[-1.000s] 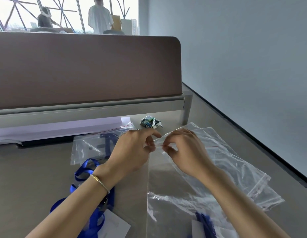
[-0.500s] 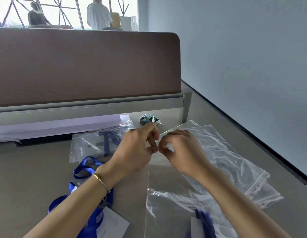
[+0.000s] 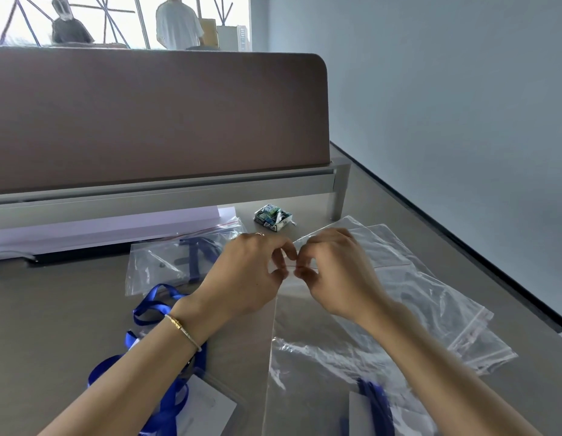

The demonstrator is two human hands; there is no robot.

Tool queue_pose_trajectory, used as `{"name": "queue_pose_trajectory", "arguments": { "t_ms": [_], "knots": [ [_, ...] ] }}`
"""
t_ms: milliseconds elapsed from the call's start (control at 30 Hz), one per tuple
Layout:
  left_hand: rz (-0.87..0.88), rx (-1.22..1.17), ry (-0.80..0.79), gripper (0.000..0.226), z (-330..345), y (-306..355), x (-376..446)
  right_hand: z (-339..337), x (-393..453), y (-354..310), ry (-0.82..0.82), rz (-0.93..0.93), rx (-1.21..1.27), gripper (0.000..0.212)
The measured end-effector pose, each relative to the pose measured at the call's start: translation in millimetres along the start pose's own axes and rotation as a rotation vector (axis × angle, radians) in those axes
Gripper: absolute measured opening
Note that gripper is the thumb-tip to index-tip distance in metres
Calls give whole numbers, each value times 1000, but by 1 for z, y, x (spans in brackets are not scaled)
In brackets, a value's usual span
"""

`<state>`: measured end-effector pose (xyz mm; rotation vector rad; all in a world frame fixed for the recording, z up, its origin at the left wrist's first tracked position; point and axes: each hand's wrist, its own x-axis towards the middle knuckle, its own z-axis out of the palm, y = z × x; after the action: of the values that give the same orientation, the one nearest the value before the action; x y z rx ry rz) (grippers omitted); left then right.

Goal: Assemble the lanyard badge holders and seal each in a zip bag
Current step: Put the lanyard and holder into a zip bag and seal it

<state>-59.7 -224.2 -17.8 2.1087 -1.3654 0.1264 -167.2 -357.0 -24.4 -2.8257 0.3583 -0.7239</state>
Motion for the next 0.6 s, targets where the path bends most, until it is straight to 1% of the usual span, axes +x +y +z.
{"name": "queue_pose_trajectory", "arguments": {
  "t_ms": [100, 233, 333, 400, 500, 533, 600],
  "knots": [
    [-3, 46, -11, 11, 0, -2, 1, 1, -1, -2, 11, -16, 5, 12],
    [-15, 122, -41, 23, -2, -1, 2, -3, 0, -2, 16, -6, 59, 10],
    [-17, 174, -58, 31, -2, -1, 2, -5, 1, 1, 16, -4, 43, 10],
    [-19, 194, -57, 26, -3, 0, 2, -6, 0, 1, 14, -12, 29, 10],
    [11, 210, -49, 9, -5, 4, 0, -5, -1, -1, 9, -49, -27, 9],
    [18, 209, -48, 7, -5, 5, 0, -4, -1, -2, 11, -60, -33, 10],
    [23, 215, -40, 12, -5, 5, 0, -4, -1, -3, 9, -73, -22, 11]
  ]
}}
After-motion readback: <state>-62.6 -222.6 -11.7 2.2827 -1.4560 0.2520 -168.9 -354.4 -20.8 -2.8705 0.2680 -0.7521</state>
